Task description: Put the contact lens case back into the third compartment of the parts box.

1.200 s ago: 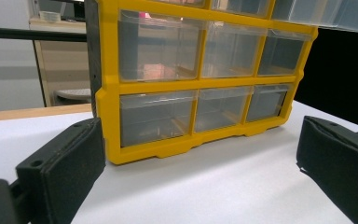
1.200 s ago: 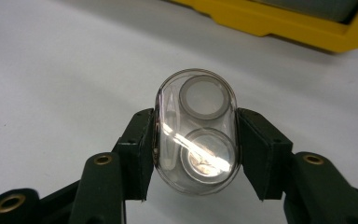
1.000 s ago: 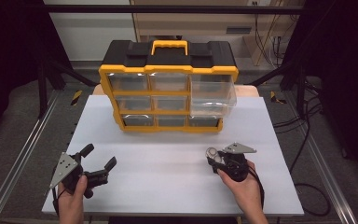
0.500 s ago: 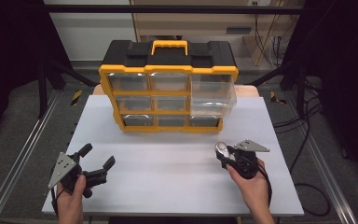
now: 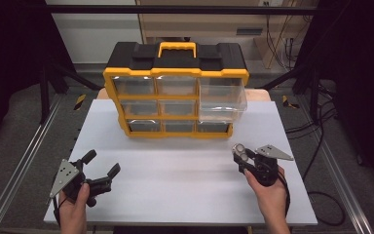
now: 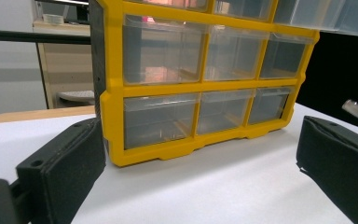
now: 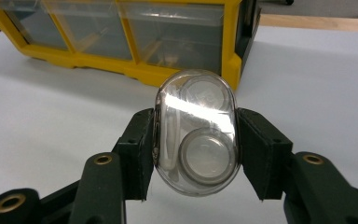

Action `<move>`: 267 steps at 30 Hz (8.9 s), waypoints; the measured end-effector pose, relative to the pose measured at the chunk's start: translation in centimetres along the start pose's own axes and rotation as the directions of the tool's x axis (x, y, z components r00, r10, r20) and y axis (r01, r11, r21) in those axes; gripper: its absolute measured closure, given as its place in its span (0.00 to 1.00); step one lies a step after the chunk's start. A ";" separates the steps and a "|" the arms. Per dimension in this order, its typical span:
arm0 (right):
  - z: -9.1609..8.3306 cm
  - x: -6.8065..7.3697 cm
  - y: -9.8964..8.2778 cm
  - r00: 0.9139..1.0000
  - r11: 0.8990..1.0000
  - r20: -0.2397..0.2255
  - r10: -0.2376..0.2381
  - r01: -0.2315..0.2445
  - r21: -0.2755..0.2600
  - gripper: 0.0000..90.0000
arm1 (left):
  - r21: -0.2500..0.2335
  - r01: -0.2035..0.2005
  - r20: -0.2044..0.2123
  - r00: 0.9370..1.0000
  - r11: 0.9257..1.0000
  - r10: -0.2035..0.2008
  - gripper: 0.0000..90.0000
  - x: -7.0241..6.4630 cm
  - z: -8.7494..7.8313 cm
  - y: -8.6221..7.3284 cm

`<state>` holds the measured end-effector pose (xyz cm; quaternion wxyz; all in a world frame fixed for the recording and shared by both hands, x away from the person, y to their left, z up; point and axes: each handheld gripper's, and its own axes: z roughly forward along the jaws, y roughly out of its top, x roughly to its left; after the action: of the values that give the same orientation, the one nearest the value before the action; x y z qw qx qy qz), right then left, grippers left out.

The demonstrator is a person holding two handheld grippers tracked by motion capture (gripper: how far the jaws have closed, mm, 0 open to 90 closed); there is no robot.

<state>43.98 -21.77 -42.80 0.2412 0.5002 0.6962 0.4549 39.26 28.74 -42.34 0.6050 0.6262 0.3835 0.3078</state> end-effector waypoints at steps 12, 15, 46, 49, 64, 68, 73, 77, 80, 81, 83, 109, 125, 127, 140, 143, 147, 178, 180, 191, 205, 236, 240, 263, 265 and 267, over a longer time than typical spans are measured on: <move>-1.8 -0.2 1.3 1.000 0.998 0.031 -0.001 0.003 -0.068 0.55 | -0.009 0.009 -0.009 1.000 1.000 -0.009 0.01 0.2 -0.3 0.0; -2.6 -0.4 2.3 0.999 0.997 0.032 -0.013 0.016 -0.079 0.55 | -0.004 0.010 -0.010 1.000 1.000 -0.010 0.01 0.3 -0.2 0.0; -10.4 -0.5 15.5 0.990 0.948 0.078 -0.118 0.136 -0.289 0.55 | -0.006 0.013 -0.025 1.000 1.000 -0.013 0.01 0.3 -0.3 -0.1; -10.5 -0.1 16.7 0.990 0.943 0.064 -0.128 0.141 -0.300 0.55 | -0.005 0.012 -0.024 1.000 1.000 -0.012 0.01 0.3 -0.2 -0.1; -9.4 1.9 20.4 0.987 0.934 -0.008 -0.158 0.147 -0.325 0.55 | -0.004 0.012 -0.025 1.000 1.000 -0.012 0.01 0.3 -0.2 -0.1; -8.7 2.7 20.9 0.981 0.934 -0.007 -0.194 0.182 -0.306 0.55 | -0.002 0.012 -0.023 1.000 1.000 -0.012 0.01 0.3 -0.2 -0.1; -8.4 3.1 21.3 0.977 0.933 -0.006 -0.213 0.202 -0.297 0.55 | 0.000 0.013 -0.024 1.000 1.000 -0.013 0.01 0.4 -0.2 -0.1; -8.1 3.4 21.7 0.976 0.934 -0.014 -0.218 0.205 -0.294 0.54 | 0.001 0.011 -0.023 1.000 1.000 -0.011 0.01 0.3 -0.2 -0.1; -7.7 3.6 21.7 0.976 0.936 -0.028 -0.216 0.199 -0.289 0.55 | 0.002 0.012 -0.024 1.000 1.000 -0.012 0.01 0.3 -0.2 -0.1; -7.5 3.7 21.8 0.976 0.938 -0.032 -0.216 0.198 -0.286 0.54 | 0.001 0.014 -0.024 1.000 1.000 -0.014 0.01 0.3 -0.2 -0.1; -7.2 3.8 21.8 0.974 0.938 -0.039 -0.223 0.204 -0.279 0.54 | 0.003 0.013 -0.025 1.000 1.000 -0.013 0.01 0.4 -0.2 -0.1; -5.2 5.4 22.1 0.964 0.943 -0.066 -0.256 0.235 -0.236 0.54 | 0.003 0.014 -0.025 1.000 1.000 -0.014 0.01 0.4 -0.2 -0.1; -4.7 5.4 22.2 0.963 0.945 -0.067 -0.261 0.240 -0.221 0.54 | 0.006 0.014 -0.026 1.000 1.000 -0.014 0.02 0.4 -0.2 -0.2; -4.7 5.4 22.2 0.963 0.946 -0.067 -0.260 0.240 -0.219 0.54 | 0.005 0.017 -0.028 0.999 1.000 -0.017 0.02 0.4 -0.2 -0.2; -4.4 5.5 22.2 0.962 0.946 -0.075 -0.263 0.242 -0.215 0.54 | 0.006 0.015 -0.027 1.000 1.000 -0.015 0.02 0.4 -0.2 -0.2; -4.3 5.6 22.2 0.961 0.945 -0.076 -0.267 0.246 -0.214 0.54 | 0.006 0.016 -0.027 1.000 1.000 -0.015 0.02 0.4 -0.2 -0.2; -4.1 5.6 22.2 0.961 0.946 -0.077 -0.267 0.246 -0.212 0.54 | 0.006 0.017 -0.028 0.999 1.000 -0.016 0.02 0.4 -0.2 -0.2; -3.2 5.8 21.8 0.960 0.953 -0.089 -0.267 0.249 -0.173 0.54 | 0.007 0.017 -0.027 0.999 1.000 -0.017 0.02 0.4 -0.2 -0.2; -3.2 5.8 21.8 0.959 0.953 -0.089 -0.269 0.251 -0.169 0.54 | 0.007 0.017 -0.027 0.999 1.000 -0.016 0.02 0.4 -0.2 -0.2; -2.8 5.5 21.5 0.963 0.960 -0.083 -0.255 0.242 -0.141 0.54 | 0.008 0.019 -0.027 0.999 1.000 -0.019 0.02 0.4 -0.2 -0.2; -3.3 5.7 21.6 0.969 0.962 -0.088 -0.231 0.214 -0.171 0.48 | 0.008 0.017 -0.024 1.000 1.000 -0.017 0.02 0.4 -0.2 -0.1; -4.4 4.0 20.9 0.980 0.927 -0.113 -0.163 0.113 -0.357 0.05 | 0.007 0.034 -0.030 0.999 0.999 -0.034 0.02 0.6 -0.2 -0.2; -5.3 3.1 20.0 0.979 0.916 -0.124 -0.160 0.101 -0.388 0.04 | 0.009 0.036 -0.032 0.999 0.999 -0.036 0.02 0.7 -0.2 -0.3; -6.2 -1.3 11.8 0.989 0.909 -0.090 -0.118 0.071 -0.411 0.03 | 0.022 0.041 -0.030 0.999 0.999 -0.041 0.01 0.7 -0.1 -0.4; -6.1 -1.4 10.7 0.989 0.912 -0.088 -0.116 0.071 -0.404 0.03 | 0.026 0.033 -0.034 0.999 0.999 -0.032 0.01 0.7 -0.1 -0.4; -5.9 -1.5 9.7 0.989 0.917 -0.089 -0.120 0.076 -0.391 0.03 | 0.034 0.014 -0.036 0.999 0.999 -0.013 0.01 0.6 -0.1 -0.4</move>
<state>44.53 -24.57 -31.70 0.3187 0.3812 0.6292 0.5976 39.46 29.24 -42.76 0.5892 0.6283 0.4038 0.3084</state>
